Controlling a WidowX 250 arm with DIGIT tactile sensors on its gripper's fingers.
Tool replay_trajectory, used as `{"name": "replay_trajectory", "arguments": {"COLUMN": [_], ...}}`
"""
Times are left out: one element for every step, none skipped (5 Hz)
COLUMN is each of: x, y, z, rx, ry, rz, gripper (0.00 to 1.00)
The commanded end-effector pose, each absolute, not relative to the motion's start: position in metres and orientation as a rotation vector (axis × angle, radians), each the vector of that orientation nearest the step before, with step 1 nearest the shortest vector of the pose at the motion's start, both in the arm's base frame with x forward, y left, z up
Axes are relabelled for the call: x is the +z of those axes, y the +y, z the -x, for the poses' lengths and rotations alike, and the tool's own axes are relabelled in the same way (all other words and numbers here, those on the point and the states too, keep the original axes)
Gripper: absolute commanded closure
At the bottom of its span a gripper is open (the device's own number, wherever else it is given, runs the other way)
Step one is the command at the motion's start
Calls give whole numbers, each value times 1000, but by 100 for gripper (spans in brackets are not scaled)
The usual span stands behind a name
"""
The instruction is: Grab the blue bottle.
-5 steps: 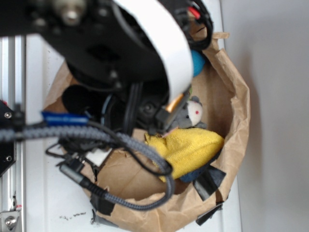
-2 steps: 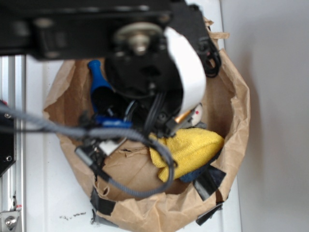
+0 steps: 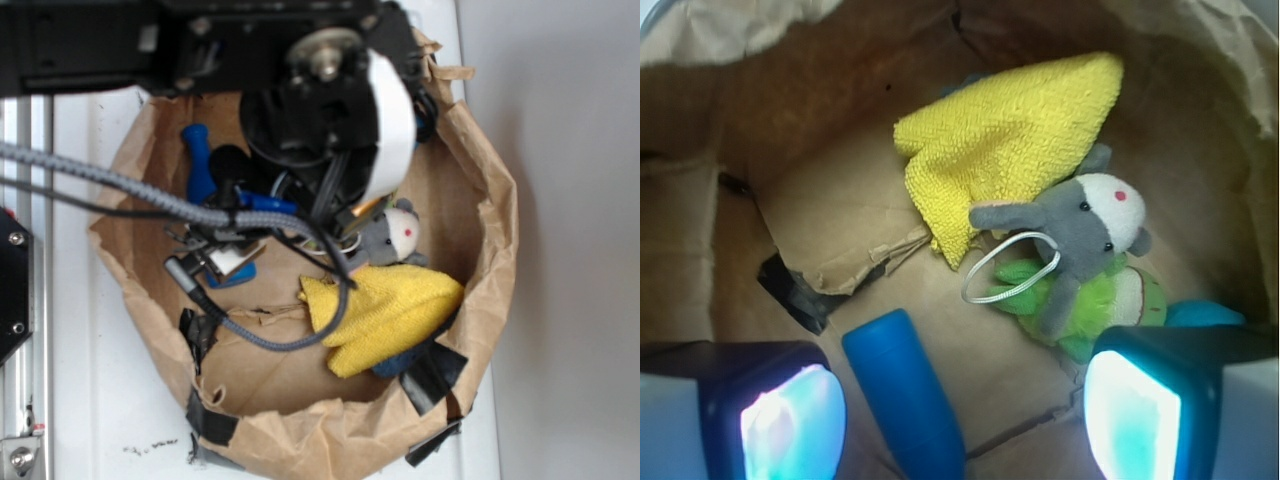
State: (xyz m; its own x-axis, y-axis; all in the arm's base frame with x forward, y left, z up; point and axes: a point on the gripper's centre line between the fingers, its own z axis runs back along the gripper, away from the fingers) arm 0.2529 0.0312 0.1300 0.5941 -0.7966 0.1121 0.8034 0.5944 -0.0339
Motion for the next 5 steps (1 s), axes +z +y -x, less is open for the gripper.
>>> {"name": "replay_trajectory", "arguments": {"x": [125,120,109,95,90], "y": [44,41,39,33,27], "z": [-256,-248,-245,-236,-228], "rx": [-930,-974,-1012,-1071,-1096], "ry": [-98,-95,-72,-31,-33], "rz": [25,16,5,14,4], "gripper": [0,0,0,0,0]}}
